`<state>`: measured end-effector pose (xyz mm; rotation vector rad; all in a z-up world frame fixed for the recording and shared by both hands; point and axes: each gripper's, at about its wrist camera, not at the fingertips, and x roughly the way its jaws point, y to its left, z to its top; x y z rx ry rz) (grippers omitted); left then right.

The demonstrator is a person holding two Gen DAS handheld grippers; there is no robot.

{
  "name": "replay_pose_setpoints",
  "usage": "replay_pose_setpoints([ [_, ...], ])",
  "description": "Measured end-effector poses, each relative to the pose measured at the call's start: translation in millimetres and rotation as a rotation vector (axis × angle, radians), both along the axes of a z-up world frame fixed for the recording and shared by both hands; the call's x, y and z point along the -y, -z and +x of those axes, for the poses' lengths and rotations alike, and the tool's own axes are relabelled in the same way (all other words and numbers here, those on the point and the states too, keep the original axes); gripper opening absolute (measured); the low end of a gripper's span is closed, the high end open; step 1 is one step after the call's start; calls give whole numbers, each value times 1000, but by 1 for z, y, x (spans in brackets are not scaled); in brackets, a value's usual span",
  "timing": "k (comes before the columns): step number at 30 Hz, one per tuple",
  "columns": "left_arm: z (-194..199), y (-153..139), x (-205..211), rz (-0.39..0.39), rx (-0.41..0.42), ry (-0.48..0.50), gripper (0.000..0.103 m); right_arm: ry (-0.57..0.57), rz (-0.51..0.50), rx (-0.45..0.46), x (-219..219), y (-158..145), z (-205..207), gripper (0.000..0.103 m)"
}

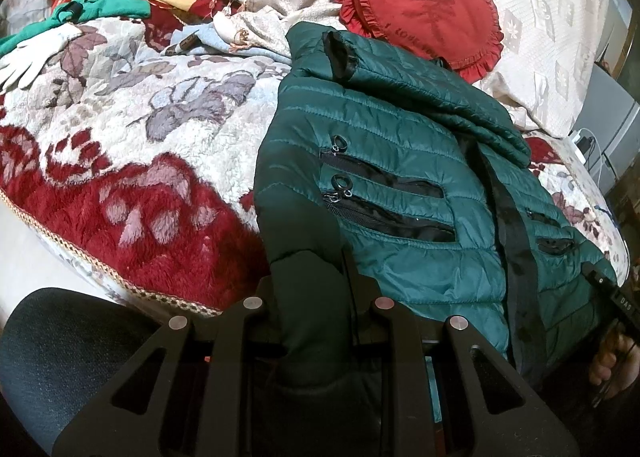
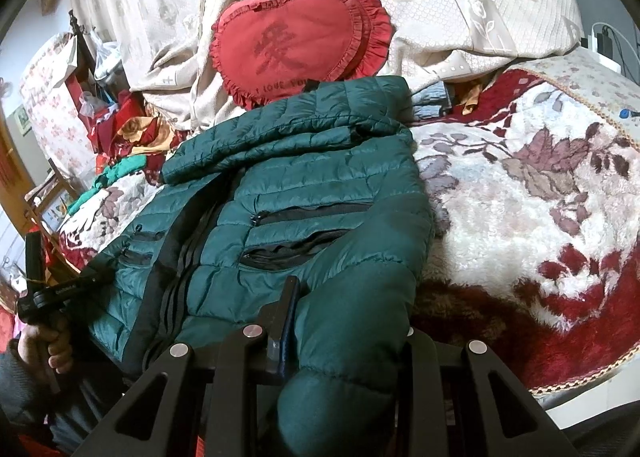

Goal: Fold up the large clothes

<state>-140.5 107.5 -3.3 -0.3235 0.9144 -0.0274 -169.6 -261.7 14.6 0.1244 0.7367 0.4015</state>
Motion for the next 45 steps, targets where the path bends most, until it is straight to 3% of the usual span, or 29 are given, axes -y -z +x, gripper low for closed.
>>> replay_pose_setpoints([
  [34,2,4,0,1,-14,-5,19,2,-3,2,-1,-1,0,26],
  [45,-14,-19,-4,-49,95,-31,14,23,22,63,12,-14,-5,22],
])
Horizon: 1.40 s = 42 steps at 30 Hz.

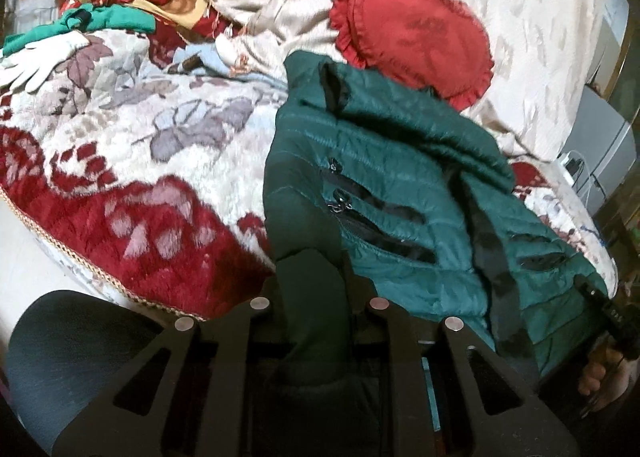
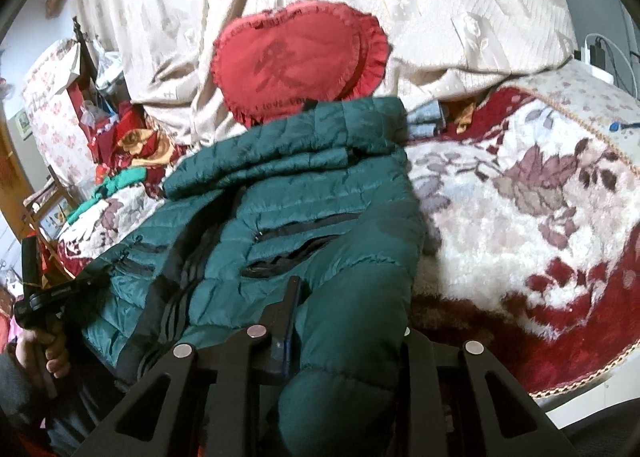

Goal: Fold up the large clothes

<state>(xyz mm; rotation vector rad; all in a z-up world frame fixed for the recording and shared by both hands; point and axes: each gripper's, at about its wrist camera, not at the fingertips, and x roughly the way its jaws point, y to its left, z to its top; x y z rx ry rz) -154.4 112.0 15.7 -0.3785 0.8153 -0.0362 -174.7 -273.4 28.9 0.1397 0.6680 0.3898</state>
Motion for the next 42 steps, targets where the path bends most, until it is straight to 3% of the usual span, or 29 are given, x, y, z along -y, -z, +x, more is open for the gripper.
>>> replay_pose_setpoints([
  [8,-29,-40,-9,-54,84,-8,14,9,91,96,18,-28,-25,17],
  [15,-45,-66,-26,-207,165,-72,14,-3,170,159,30,-56,-44,16],
  [20,-25,-80,-33,-270,215,-109,14,0,220,168,34,-66,-33,16],
  [25,5,-96,-33,-299,254,-146,14,3,246,169,31,-79,-4,16],
  [36,122,-92,-51,-399,186,-362,16,55,234,132,11,-107,107,16],
  [42,193,-65,-48,-316,123,-393,16,119,274,-7,9,-92,191,16],
])
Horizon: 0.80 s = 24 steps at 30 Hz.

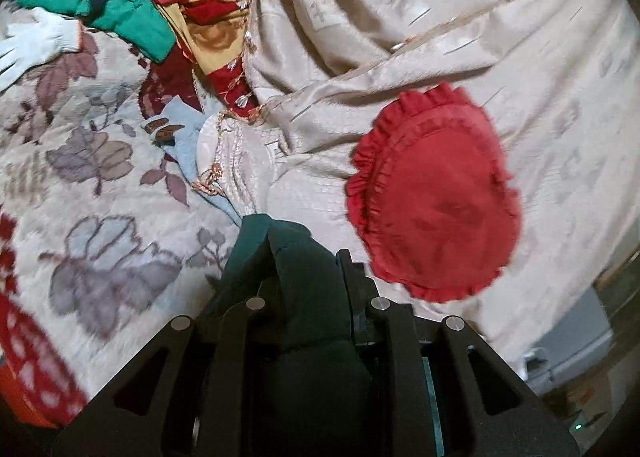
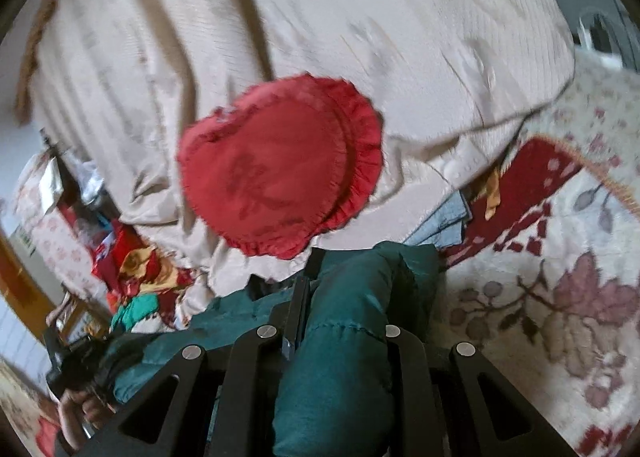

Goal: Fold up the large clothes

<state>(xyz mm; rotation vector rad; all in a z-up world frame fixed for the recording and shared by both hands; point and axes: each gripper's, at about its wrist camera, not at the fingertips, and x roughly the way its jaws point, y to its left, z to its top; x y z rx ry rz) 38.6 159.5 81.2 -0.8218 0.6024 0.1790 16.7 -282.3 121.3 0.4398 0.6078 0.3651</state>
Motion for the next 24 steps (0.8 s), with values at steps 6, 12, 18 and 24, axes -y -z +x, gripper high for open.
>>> replay_pose_setpoints([
  [6,57,45,4,76,-92,-14,17,18,13,-145,-5,37,75,16],
  [12,90,87,15,202,-154,26,22,13,35,-279,-4,98,111,18],
  [18,97,96,4,83,-174,23,32,13,86,-308,-4,107,122,28],
  [24,97,82,-28,-340,82,73,95,69,383,-322,18,103,116,66],
])
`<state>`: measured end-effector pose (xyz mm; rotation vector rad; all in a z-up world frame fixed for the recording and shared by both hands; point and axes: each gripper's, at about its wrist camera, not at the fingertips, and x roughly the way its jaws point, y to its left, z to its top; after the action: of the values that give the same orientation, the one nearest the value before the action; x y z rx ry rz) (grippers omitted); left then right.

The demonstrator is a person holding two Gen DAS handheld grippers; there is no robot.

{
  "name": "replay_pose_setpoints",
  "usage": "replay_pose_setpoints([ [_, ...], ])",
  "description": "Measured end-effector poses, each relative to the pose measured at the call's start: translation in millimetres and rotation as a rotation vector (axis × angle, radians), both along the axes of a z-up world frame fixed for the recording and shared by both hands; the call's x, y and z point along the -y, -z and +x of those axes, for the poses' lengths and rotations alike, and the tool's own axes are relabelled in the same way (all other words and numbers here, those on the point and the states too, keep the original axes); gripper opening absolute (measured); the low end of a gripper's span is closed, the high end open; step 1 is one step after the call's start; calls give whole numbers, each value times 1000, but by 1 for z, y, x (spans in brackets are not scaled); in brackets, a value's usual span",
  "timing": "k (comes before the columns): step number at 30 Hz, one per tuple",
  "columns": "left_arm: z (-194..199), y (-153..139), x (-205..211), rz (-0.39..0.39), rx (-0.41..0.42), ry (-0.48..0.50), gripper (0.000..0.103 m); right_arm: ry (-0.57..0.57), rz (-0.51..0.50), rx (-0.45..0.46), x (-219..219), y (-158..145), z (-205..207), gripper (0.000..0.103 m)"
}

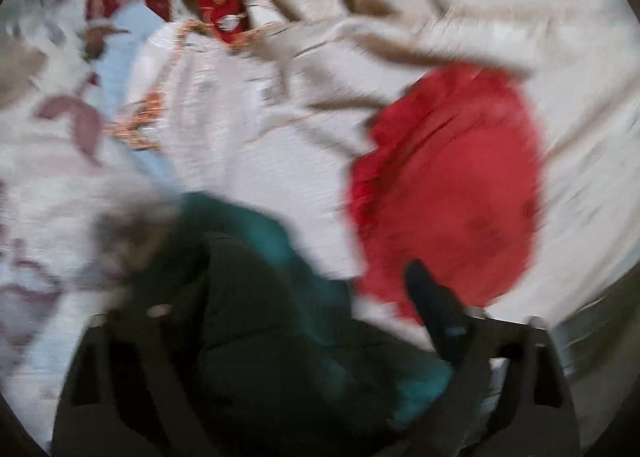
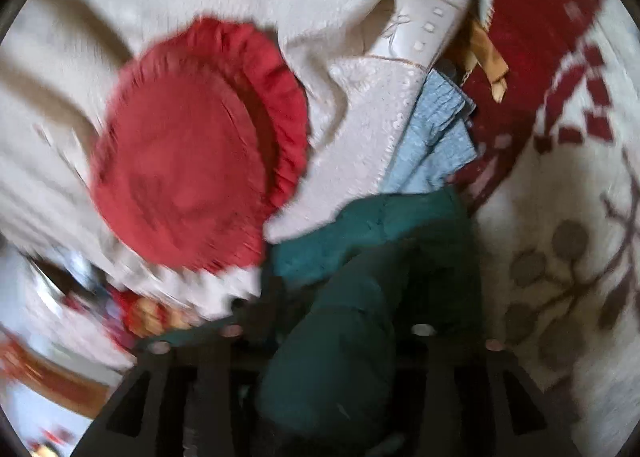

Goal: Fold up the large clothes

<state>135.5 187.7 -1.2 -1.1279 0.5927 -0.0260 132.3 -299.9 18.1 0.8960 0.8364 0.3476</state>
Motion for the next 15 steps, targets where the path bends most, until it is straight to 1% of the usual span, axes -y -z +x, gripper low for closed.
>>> replay_pose_setpoints([
  [1,1,-3,-6,-40,36,7,95,10,61,16,3,-3,-2,74],
  [2,1,-5,-10,-64,57,9,95,18,109,40,5,-7,-3,81],
  [3,2,-6,-14,-84,75,6,95,28,143,65,7,-11,-5,81],
  [5,0,-10,-22,-89,100,-14,95,33,163,109,8,-21,-7,81],
  [7,-3,-18,-27,-72,127,-33,95,34,155,152,6,-32,-9,81],
  [9,-4,-26,-25,-42,140,-26,95,34,143,187,2,-40,-12,81],
  [11,-2,-35,-20,8,144,-17,95,28,110,197,-2,-44,-11,81],
  [12,2,-42,-15,56,148,-14,95,24,89,208,-5,-47,-12,81],
  [14,11,-58,0,183,149,7,95,12,5,244,-14,-59,-13,81],
  [15,19,-67,11,292,134,24,95,4,-62,274,-21,-68,-13,81],
])
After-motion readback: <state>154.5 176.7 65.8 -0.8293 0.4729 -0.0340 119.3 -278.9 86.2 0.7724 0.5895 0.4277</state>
